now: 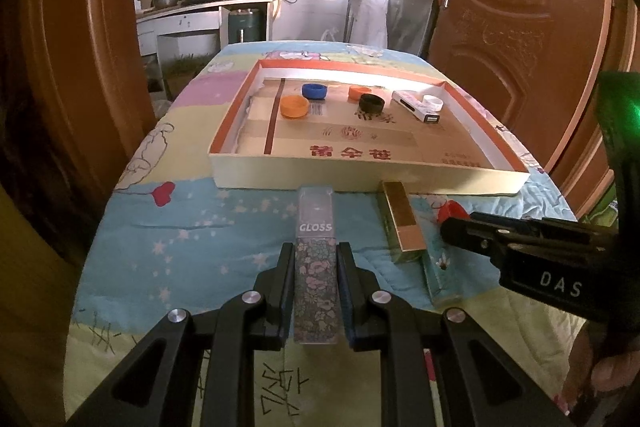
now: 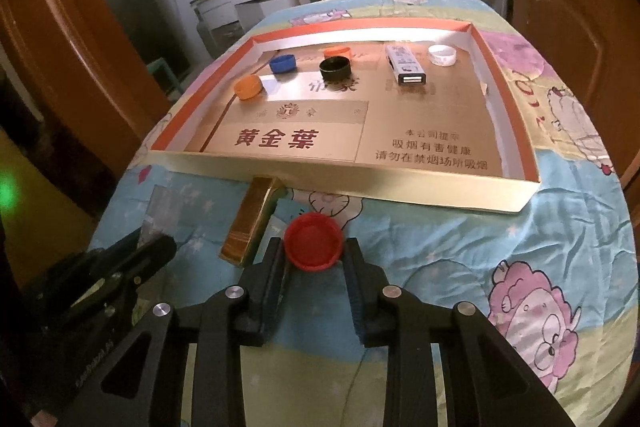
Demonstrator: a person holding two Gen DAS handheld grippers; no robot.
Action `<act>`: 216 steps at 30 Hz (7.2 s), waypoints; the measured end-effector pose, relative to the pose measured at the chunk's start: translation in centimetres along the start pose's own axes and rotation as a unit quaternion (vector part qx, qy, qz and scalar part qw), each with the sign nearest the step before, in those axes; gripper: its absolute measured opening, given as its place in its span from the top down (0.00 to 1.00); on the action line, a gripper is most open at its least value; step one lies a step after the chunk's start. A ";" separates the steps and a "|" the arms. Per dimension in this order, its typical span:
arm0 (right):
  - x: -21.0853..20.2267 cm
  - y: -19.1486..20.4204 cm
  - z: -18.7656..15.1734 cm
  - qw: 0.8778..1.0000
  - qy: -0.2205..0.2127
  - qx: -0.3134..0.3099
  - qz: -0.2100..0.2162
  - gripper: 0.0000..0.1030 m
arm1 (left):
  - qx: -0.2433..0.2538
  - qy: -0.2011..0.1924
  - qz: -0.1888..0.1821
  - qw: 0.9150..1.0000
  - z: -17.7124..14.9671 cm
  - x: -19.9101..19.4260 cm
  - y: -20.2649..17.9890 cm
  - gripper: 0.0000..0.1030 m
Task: Organize rigid objects
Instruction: 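Carry the glitter tube and red cap toward the tray with both tools, then lower the glitter tube with the left tool while the right tool lowers the red cap into the tray, then open both tools to release the tube and cap in the tray, then withdraw both open tools toward the gold box and blue lighter on the cloth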
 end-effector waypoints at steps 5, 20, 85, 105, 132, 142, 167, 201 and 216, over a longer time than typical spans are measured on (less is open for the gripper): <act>-0.8 0.3 0.3 1.000 -0.008 -0.008 -0.006 0.70 | 0.006 -0.004 0.002 1.000 0.6 -0.3 -0.5 0.80; -3.3 -0.5 3.2 0.999 -0.035 -0.030 -0.029 0.70 | 0.014 -0.025 -0.001 1.000 5.1 -0.9 -2.1 0.80; 6.3 -5.6 10.2 0.998 0.018 -0.046 -0.027 0.70 | 0.027 0.047 0.001 0.999 11.8 11.7 -4.5 0.80; 7.3 -5.5 10.3 0.998 0.025 -0.050 -0.031 0.70 | 0.023 0.064 -0.007 0.998 11.1 13.1 -4.3 0.80; 4.0 -6.1 8.5 0.999 0.002 -0.028 -0.040 0.47 | 0.004 0.037 -0.032 0.999 11.3 9.6 -4.2 0.71; 0.7 -5.5 7.1 0.999 -0.015 -0.008 -0.043 0.47 | 0.006 0.002 -0.055 0.998 11.1 4.9 -4.5 0.50; -6.9 -1.1 2.6 0.997 -0.045 -0.020 -0.063 0.47 | -0.006 -0.063 -0.043 0.997 8.2 -5.0 -1.9 0.49; -7.4 3.2 -2.1 0.997 -0.023 -0.041 -0.062 0.47 | -0.001 -0.066 -0.034 0.997 3.3 -8.3 -0.5 0.49; -0.8 5.1 -1.9 0.995 0.024 -0.069 -0.066 0.47 | 0.000 -0.041 -0.031 0.999 2.2 -6.1 -0.2 0.49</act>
Point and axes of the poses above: each gripper's, at about its wrist camera, not at the fingertips, and x roughly the way its jaws point, y to its left, z to its top, the point moved 7 cm from there along x, roughly the way its jaws point, and after that the axes turned 11 degrees about -x, right-handed, at the moved point
